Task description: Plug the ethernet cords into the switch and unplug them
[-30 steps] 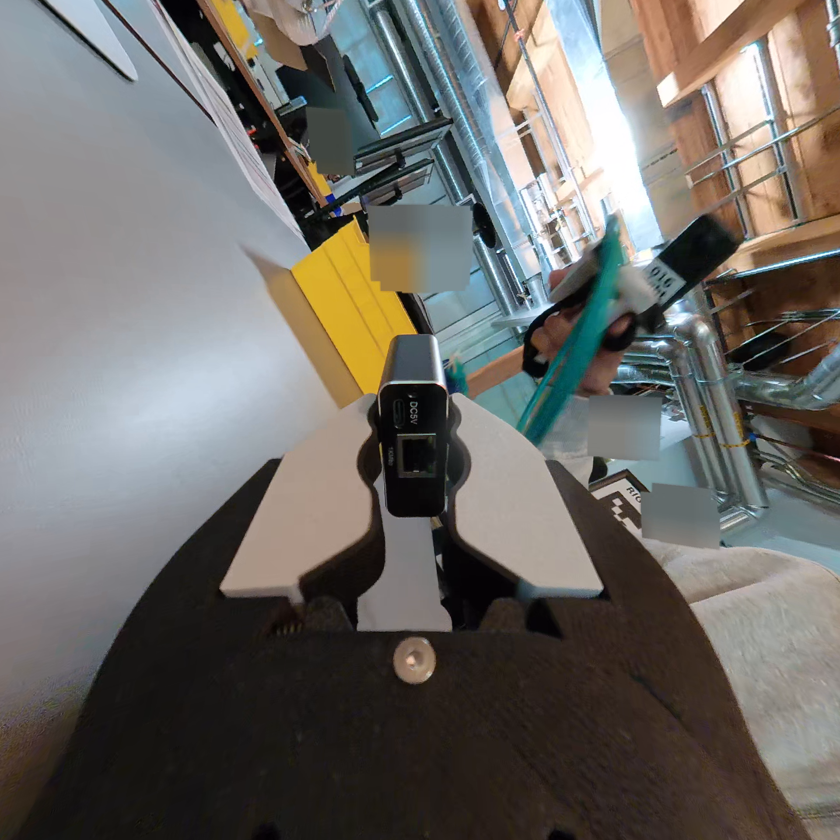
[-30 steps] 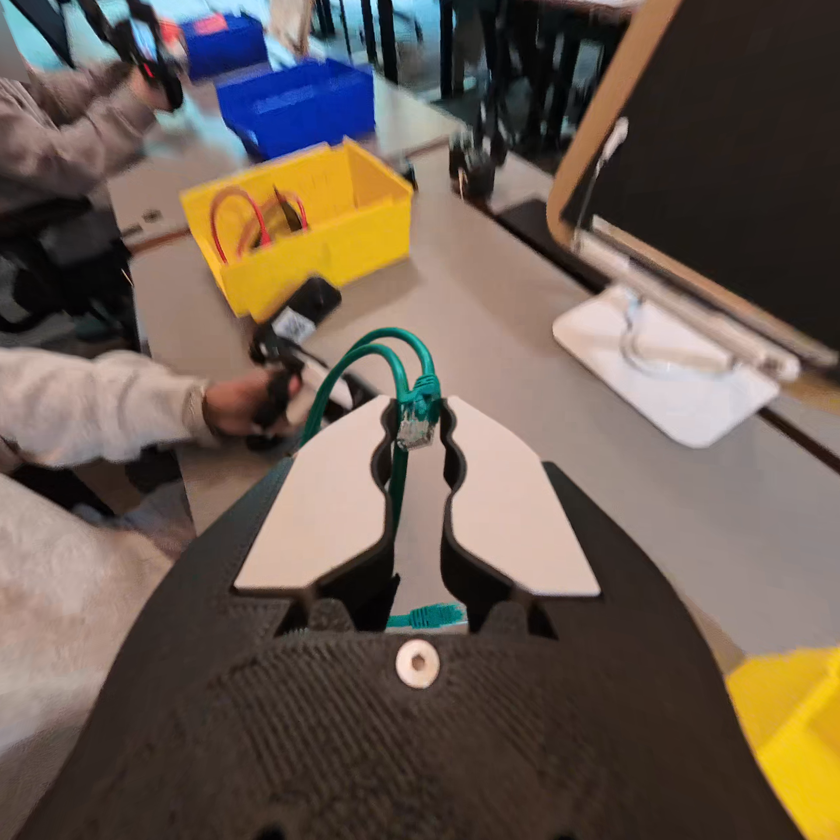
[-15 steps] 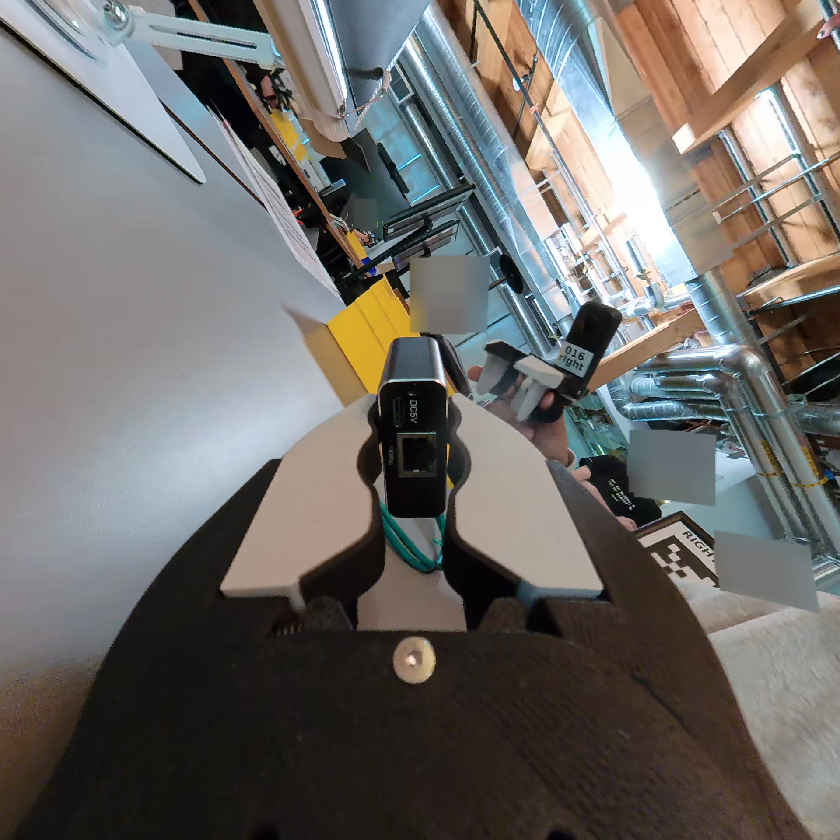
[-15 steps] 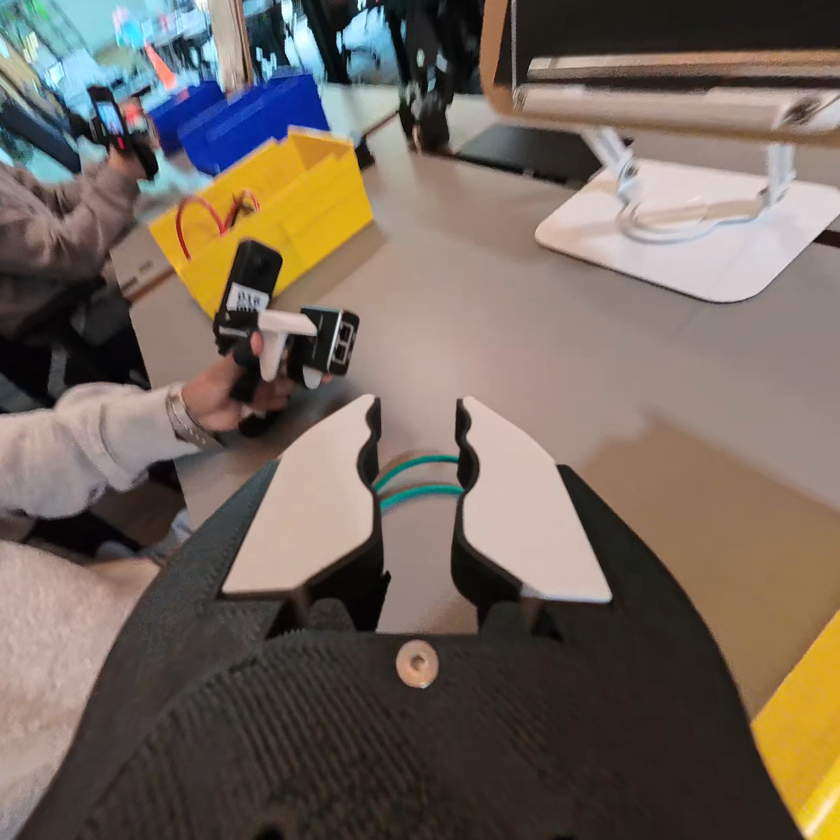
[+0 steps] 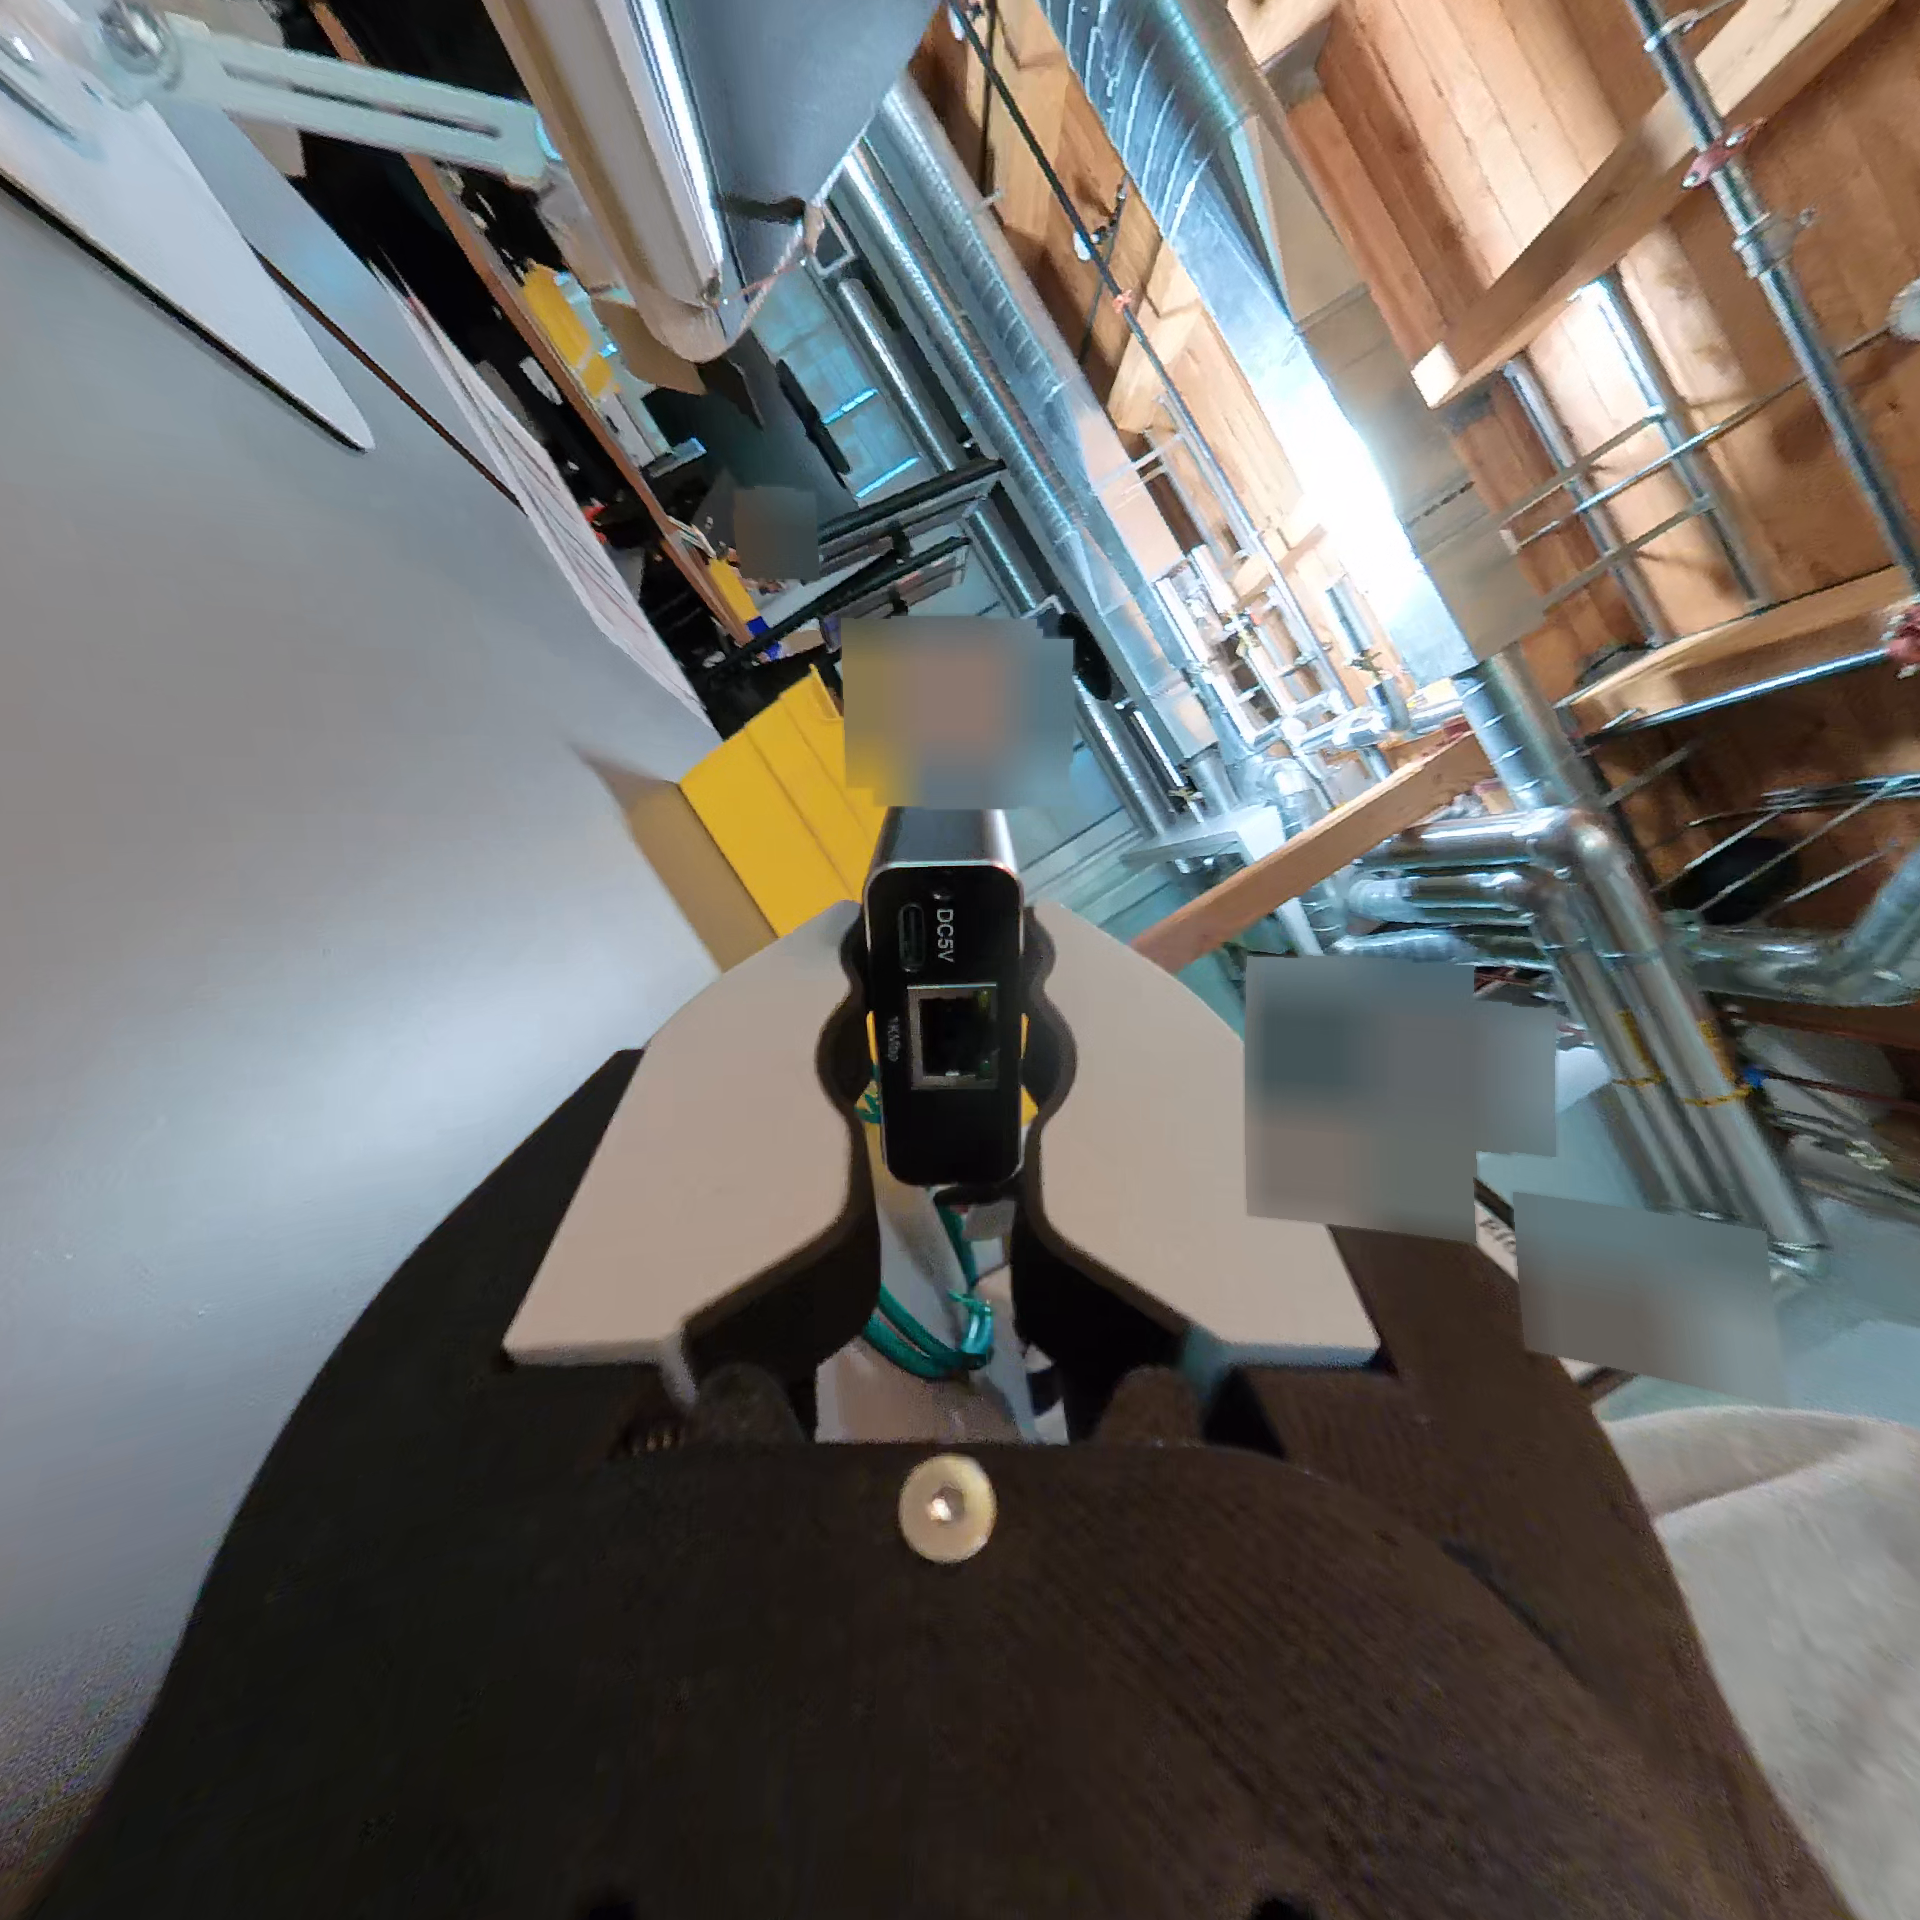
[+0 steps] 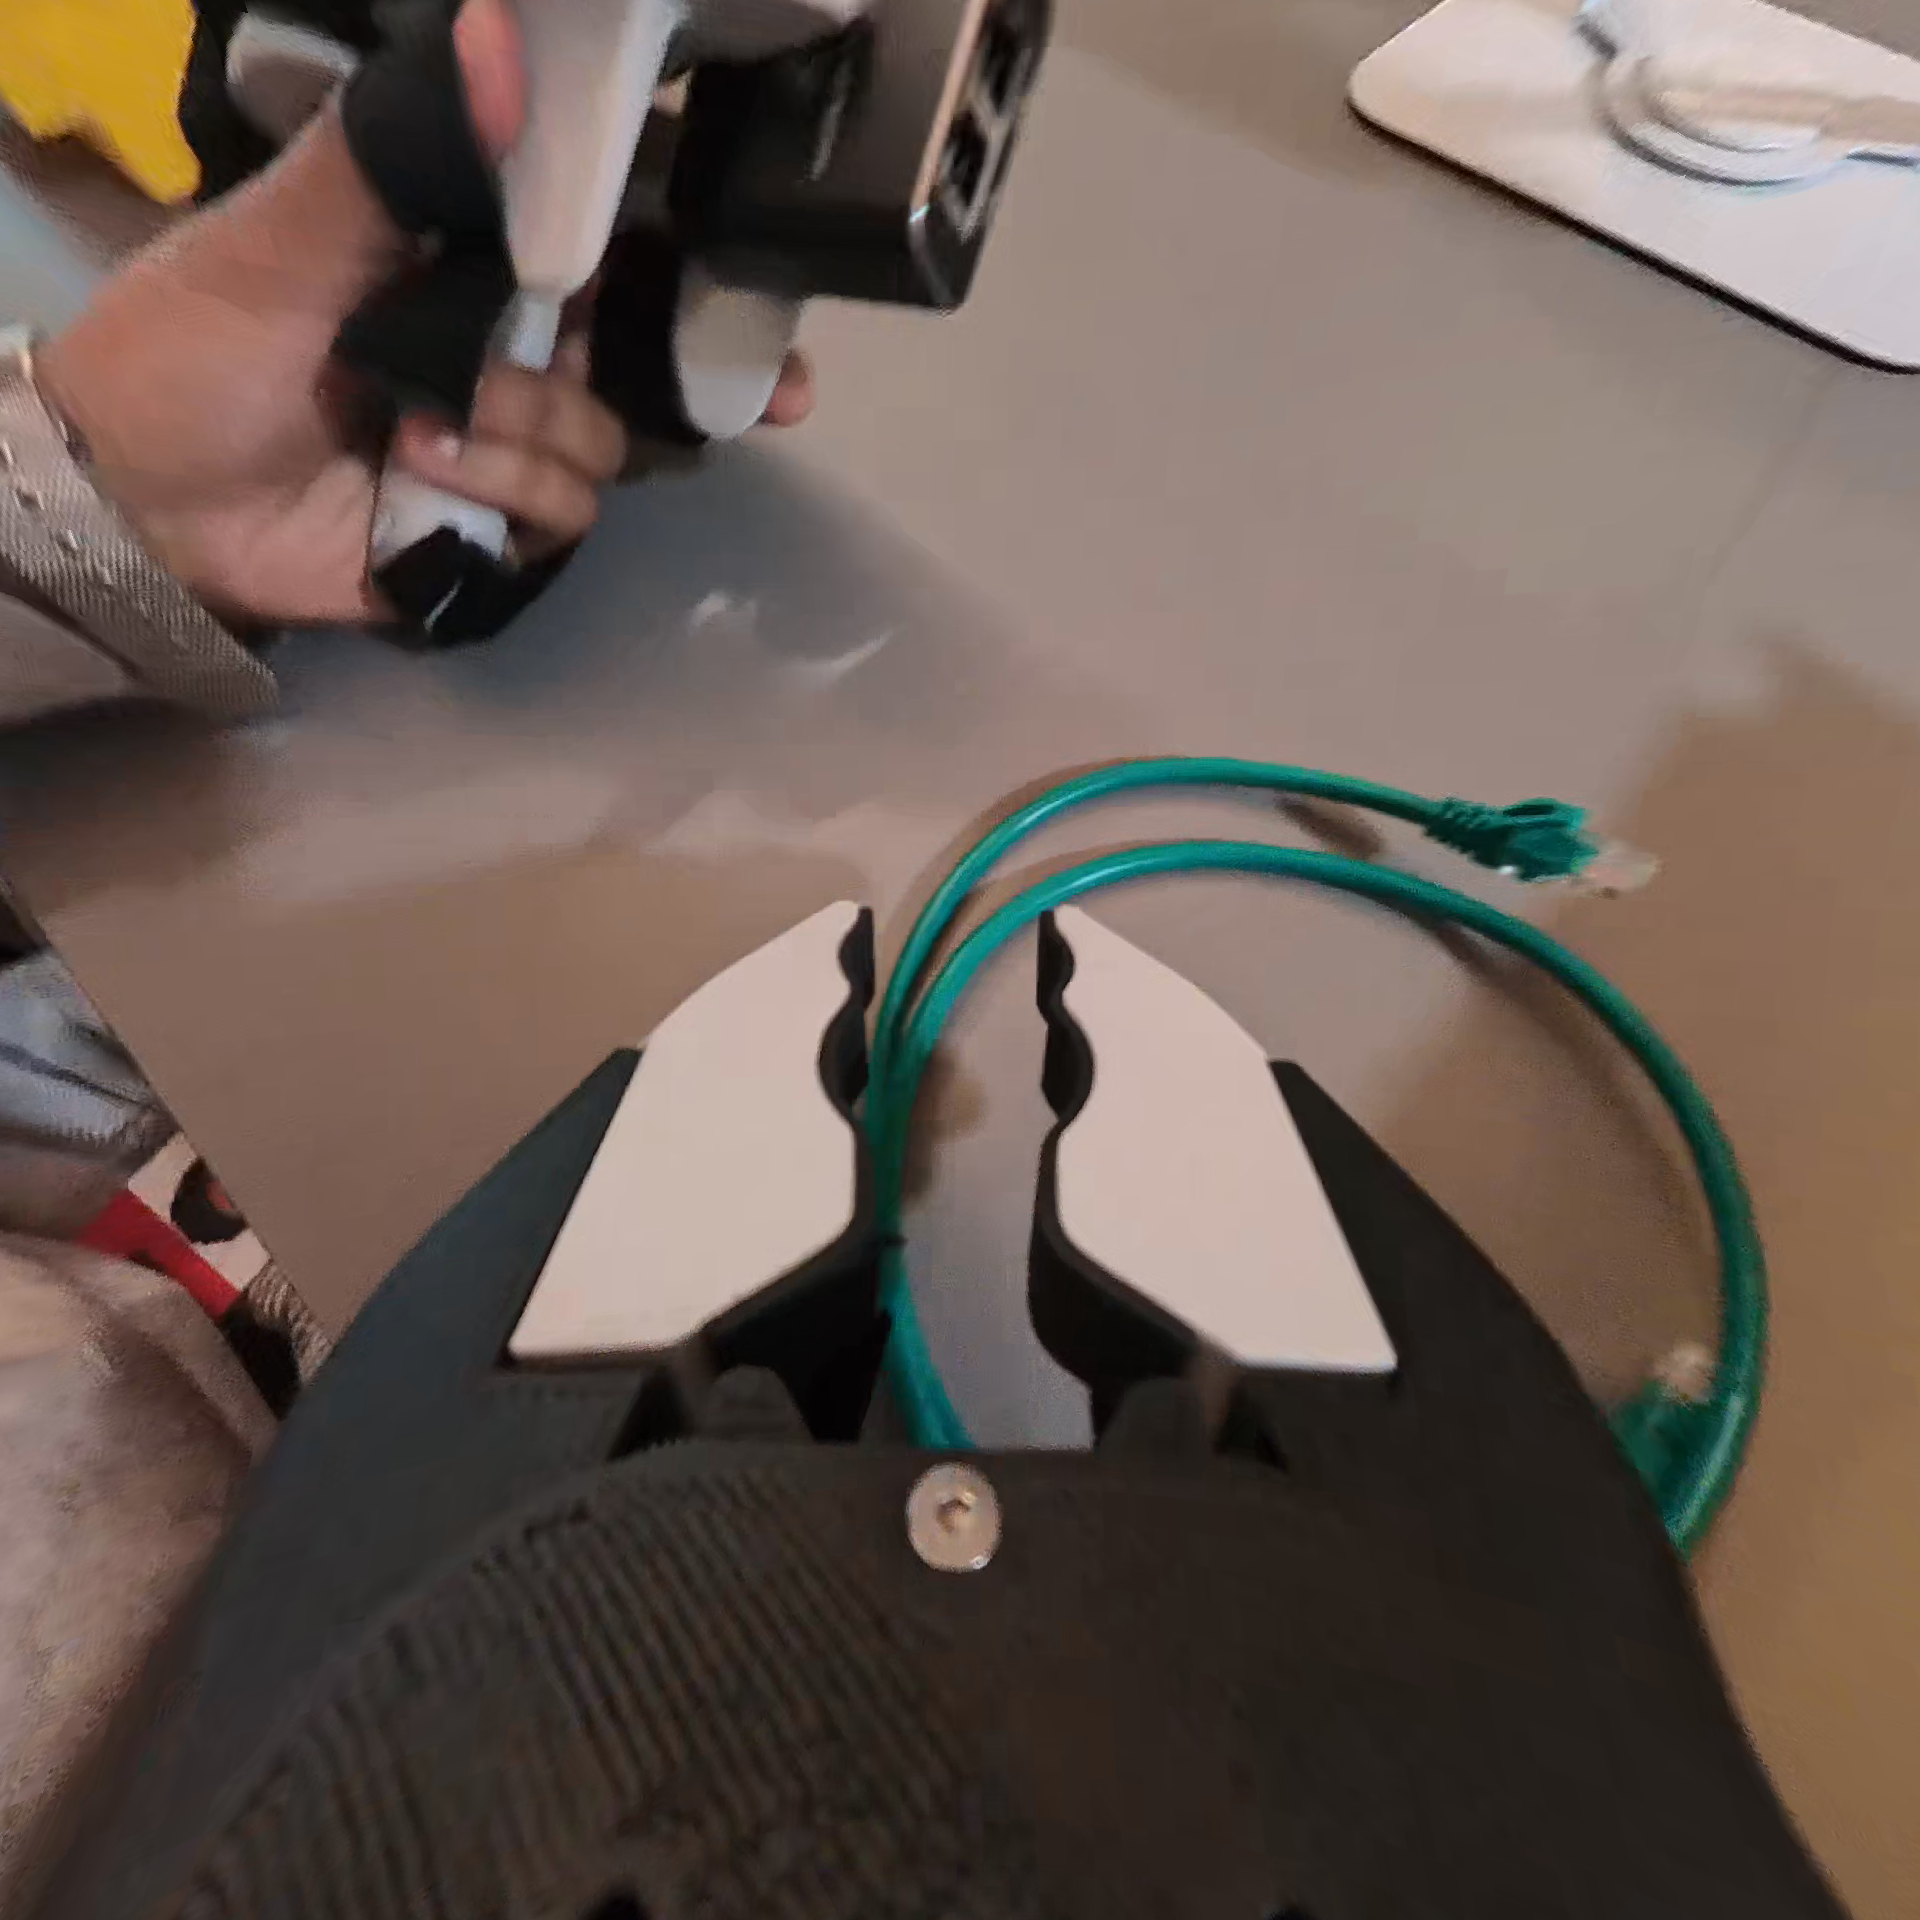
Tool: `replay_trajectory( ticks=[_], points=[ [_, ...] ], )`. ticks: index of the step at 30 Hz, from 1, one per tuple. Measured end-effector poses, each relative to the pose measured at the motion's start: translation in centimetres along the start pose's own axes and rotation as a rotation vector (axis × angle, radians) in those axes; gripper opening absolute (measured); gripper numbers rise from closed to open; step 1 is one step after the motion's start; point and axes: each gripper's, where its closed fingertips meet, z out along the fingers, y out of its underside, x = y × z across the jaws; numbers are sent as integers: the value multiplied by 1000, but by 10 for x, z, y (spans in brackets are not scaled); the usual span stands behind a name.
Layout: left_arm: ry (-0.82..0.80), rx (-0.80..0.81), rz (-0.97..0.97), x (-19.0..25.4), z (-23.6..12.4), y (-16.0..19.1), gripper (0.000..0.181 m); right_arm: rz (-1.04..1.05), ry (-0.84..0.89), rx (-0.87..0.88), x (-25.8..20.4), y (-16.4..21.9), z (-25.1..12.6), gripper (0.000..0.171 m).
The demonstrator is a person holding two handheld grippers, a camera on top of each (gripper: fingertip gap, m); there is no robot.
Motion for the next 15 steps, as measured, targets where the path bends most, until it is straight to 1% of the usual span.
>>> replay_trajectory(
  ticks=[3, 6, 7, 10, 11, 13, 15],
  points=[
    [35, -14, -61, 1, -1, 1, 23, -53, 63, -41, -7, 8, 3, 38],
    [21, -47, -59, 0, 2, 5, 23, 4, 62, -47, -8, 11, 7, 46],
    [12, -66, -45, 0, 4, 8, 23, 32, 55, -46, -8, 11, 8, 46],
    [-5, -121, -2, 0, 8, 17, 23, 87, 44, -73, -4, 19, 16, 36],
    [0, -130, 6, 1, 9, 19, 23, 95, 43, -91, -3, 23, 18, 35],
    [18, -134, 9, 4, 10, 20, 23, 87, 41, -118, -3, 25, 22, 31],
    [28, -118, -5, 4, 8, 17, 24, 33, 22, -119, -8, 23, 25, 21]
  ],
)
